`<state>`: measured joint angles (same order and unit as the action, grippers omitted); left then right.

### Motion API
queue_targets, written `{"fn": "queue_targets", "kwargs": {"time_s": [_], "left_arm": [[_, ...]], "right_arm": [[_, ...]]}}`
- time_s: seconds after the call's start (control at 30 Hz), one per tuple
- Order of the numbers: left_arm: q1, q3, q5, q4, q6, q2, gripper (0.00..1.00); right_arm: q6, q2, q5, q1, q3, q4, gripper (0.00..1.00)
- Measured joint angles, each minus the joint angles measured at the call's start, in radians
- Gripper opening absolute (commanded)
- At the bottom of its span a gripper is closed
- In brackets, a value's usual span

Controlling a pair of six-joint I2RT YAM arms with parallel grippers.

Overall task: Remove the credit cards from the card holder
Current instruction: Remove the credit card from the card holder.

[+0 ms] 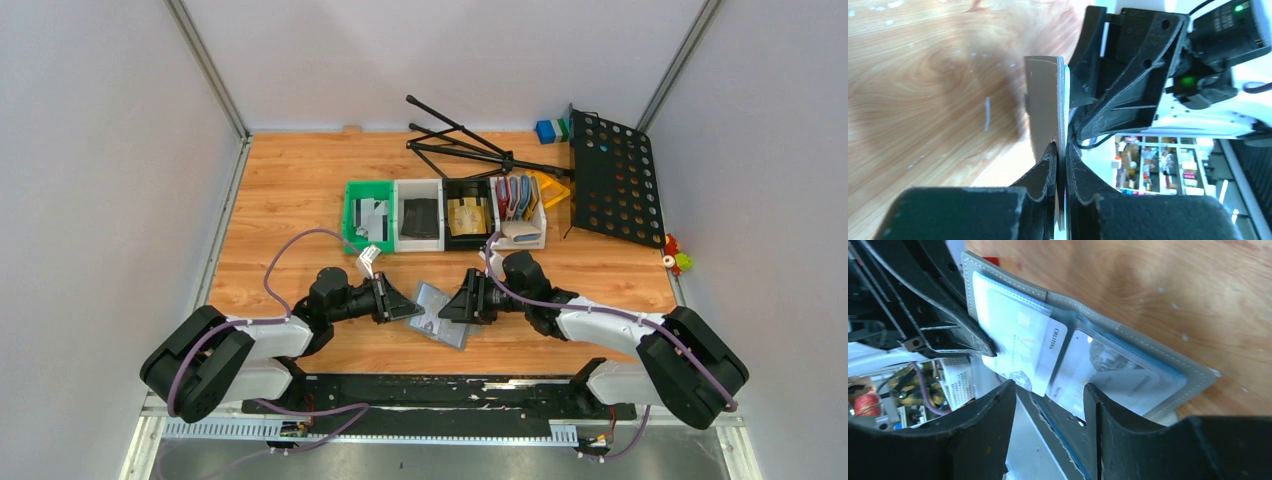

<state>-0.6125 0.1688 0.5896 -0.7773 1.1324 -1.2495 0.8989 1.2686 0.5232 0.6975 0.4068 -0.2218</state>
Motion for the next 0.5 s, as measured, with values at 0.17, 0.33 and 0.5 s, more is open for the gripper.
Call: {"fn": "queue_targets", "kwargs": {"time_s": [0.17,0.33,0.5], "left_arm": [[0.006,-0.016,0.025,-0.156,0.101,-0.018,0.09],[0.007,-0.026,0.048,-0.331,0.208,-0.084,0.08],[0.012,-0.027,0.071,-0.507,0.298,-0.161,0.07]], "right_arm": [[0.071,-0.023,0.046,-0.007,-0.019,-0.106,0.48],[0.156,-0.026,0.105,-0.012,-0.045,-0.253,0.35],[0.212,-0.048,0.121,-0.021,-0.072,-0.330,0.24]]}}
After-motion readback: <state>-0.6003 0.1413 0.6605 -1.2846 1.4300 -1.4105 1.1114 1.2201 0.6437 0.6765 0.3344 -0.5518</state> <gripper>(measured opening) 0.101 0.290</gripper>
